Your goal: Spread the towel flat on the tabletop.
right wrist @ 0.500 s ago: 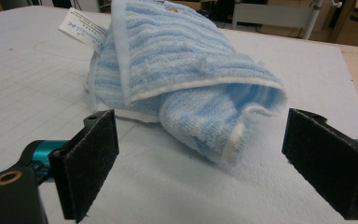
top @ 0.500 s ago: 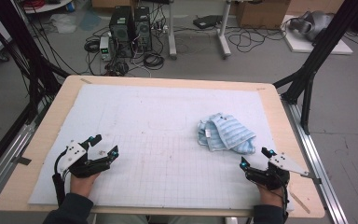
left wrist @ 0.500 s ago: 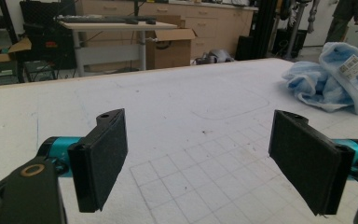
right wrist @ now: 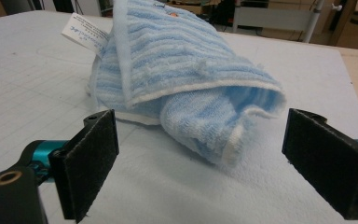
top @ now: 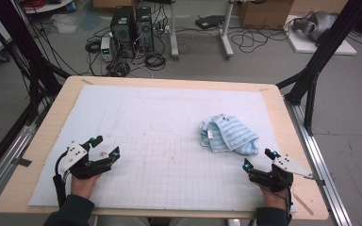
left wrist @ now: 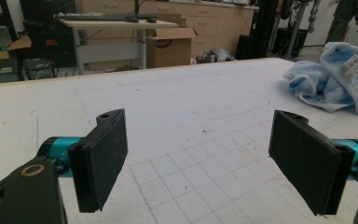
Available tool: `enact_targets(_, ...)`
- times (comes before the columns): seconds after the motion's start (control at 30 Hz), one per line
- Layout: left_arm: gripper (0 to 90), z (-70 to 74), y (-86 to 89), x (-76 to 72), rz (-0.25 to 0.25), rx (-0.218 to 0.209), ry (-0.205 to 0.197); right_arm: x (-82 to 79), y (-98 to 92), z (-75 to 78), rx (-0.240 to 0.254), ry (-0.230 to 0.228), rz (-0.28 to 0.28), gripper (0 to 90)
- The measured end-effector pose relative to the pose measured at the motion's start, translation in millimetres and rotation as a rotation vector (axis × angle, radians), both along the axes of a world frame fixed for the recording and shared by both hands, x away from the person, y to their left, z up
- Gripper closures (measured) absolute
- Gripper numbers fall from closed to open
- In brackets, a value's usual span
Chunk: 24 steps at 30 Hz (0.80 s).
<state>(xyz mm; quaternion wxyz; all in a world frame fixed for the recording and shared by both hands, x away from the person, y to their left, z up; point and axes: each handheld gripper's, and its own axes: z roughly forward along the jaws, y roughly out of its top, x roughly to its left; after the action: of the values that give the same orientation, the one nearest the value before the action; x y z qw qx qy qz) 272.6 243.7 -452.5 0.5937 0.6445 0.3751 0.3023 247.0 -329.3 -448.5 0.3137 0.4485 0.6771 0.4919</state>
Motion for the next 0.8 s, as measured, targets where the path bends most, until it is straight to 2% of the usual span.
enact_targets(0.1, 19.8, 0.0, -0.2, 0.1, 0.003, 0.001, -0.001, 1.1, -2.1, 0.2, 0.016, 0.004, -0.004, 9.6)
enact_targets(0.2, 19.8, 0.1, 0.1, 0.7, 0.001, 0.0, 0.005, 2.4, -8.5, 0.5, 0.083, 0.022, -0.007, 9.6)
enact_targets(0.33, 20.0, 0.2, -0.3, 0.7, 0.002, 0.003, 0.004, 1.7, -8.4, 2.8, 0.134, 0.048, -0.002, 9.6)
enact_targets(0.4, 20.1, 0.1, -0.3, 0.7, 0.0, 0.001, 0.005, 2.2, -5.5, 6.6, 0.168, 0.078, 0.004, 9.7)
enact_targets(0.5, 20.0, 0.0, 0.2, 0.1, -0.003, -0.001, 0.0, 4.3, 0.4, 13.5, 0.14, 0.082, 0.009, 9.7)
enact_targets(0.63, 20.1, -0.1, 0.5, 0.0, -0.003, -0.005, -0.004, 5.0, 5.7, 22.1, 0.115, 0.046, 0.015, 9.7)
enact_targets(0.67, 20.1, -0.1, 0.5, 0.0, -0.004, -0.006, -0.004, 5.7, 9.6, 28.1, 0.096, 0.021, 0.027, 9.7)
enact_targets(0.8, 20.1, -0.2, 0.5, -0.3, -0.004, -0.007, -0.004, 8.6, 15.6, 37.6, 0.071, 0.015, 0.045, 9.6)
